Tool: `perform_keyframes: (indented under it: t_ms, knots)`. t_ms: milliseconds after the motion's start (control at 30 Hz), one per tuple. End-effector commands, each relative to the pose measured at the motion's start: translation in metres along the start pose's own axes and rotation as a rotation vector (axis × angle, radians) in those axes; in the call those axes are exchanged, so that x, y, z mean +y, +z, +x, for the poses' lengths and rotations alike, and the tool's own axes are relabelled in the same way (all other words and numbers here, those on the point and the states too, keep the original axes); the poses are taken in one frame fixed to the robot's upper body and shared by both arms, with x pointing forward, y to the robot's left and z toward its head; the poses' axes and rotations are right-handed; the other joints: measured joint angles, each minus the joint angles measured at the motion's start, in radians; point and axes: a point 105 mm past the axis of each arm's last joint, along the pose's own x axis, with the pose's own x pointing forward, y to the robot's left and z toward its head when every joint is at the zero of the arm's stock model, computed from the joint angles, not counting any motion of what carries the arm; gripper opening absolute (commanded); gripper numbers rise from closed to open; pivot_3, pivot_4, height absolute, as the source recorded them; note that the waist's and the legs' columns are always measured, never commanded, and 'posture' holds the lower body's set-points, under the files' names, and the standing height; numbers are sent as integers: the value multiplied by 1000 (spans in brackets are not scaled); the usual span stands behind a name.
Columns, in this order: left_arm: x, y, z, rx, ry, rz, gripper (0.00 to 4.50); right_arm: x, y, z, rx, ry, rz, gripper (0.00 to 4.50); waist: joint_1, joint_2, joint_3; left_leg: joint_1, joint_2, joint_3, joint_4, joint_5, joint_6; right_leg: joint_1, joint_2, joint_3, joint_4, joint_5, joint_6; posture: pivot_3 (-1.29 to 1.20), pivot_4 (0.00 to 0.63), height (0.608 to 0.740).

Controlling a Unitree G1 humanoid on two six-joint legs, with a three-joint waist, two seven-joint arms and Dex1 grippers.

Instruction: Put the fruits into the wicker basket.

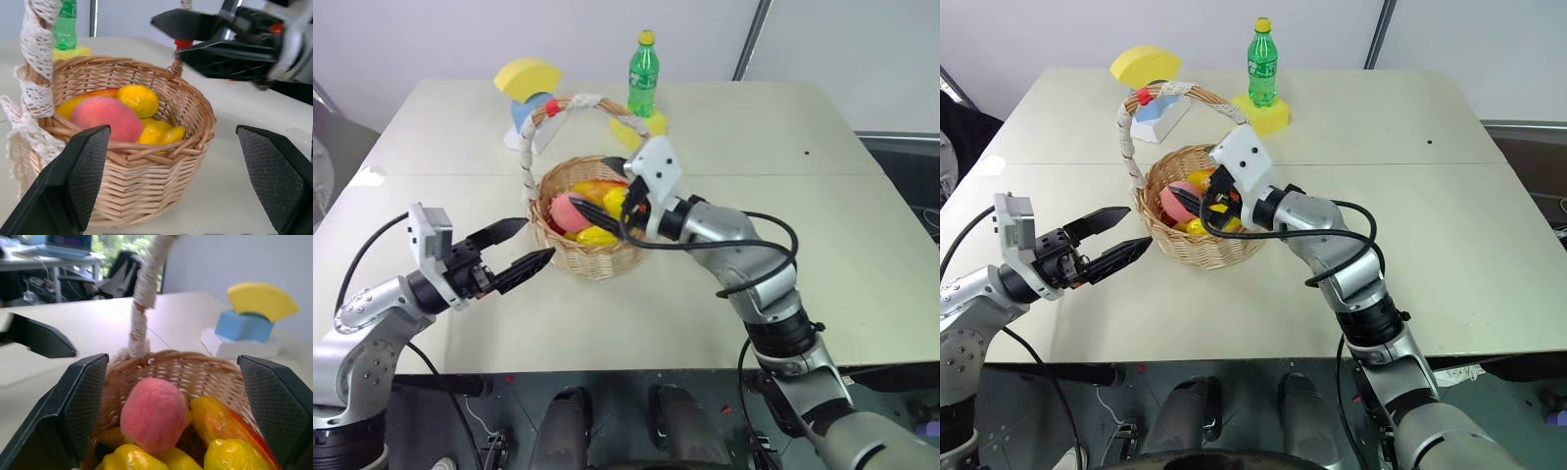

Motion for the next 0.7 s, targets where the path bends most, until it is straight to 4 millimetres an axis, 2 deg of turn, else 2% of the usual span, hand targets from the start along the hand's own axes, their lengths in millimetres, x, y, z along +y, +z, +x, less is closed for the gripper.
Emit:
perform_keyframes:
  t_ms: [33, 133, 200, 300, 433, 533, 700]
  knots:
    - [-11, 11, 4, -50, -43, 36, 4411, -3, 8, -46, -41, 24, 43, 4438, 2, 0, 0, 0, 0, 0, 0, 0, 0, 1, -1, -1, -1, 0, 0, 0, 150, 740]
    - [-11, 11, 7, -54, -55, 35, 4411, -17, -2, -57, -2, -60, 57, 4438, -13, 0, 0, 1, 0, 2, 1, 0, 0, 1, -1, 1, -1, 0, 0, 0, 150, 740]
    - [-12, 12, 11, -58, -71, 31, 4411, -35, -12, -57, 16, -172, 49, 4438, -27, 0, 0, 3, 0, 2, 1, 0, 0, 1, 0, 2, 0, 0, -1, 0, 150, 740]
    - [-12, 12, 17, -64, -91, 28, 4411, -58, -19, -48, 9, -304, 40, 4438, -35, 0, 0, 4, 1, 1, 0, 0, 0, 2, 3, 2, 0, 1, -1, 0, 150, 740]
    - [-15, 13, 25, -71, -117, 28, 4411, -73, -25, -30, -23, -368, 56, 4438, -33, 0, 0, 3, 1, 0, -1, 0, 0, 0, 4, 2, 1, 0, -1, 0, 150, 740]
    - [-18, 13, 30, -78, -132, 32, 4411, -76, -28, -22, -49, -374, 93, 3617, -32, 0, 0, 2, 1, 1, -1, 0, 0, 0, 4, 2, 0, 1, -1, 0, 150, 740]
    - [-21, 11, 28, -80, -133, 27, 4411, -68, -20, -21, -103, -325, 120, 992, -30, 0, 0, 1, 0, 1, -1, 0, 0, 0, 2, 2, 0, 1, 0, 0, 150, 740]
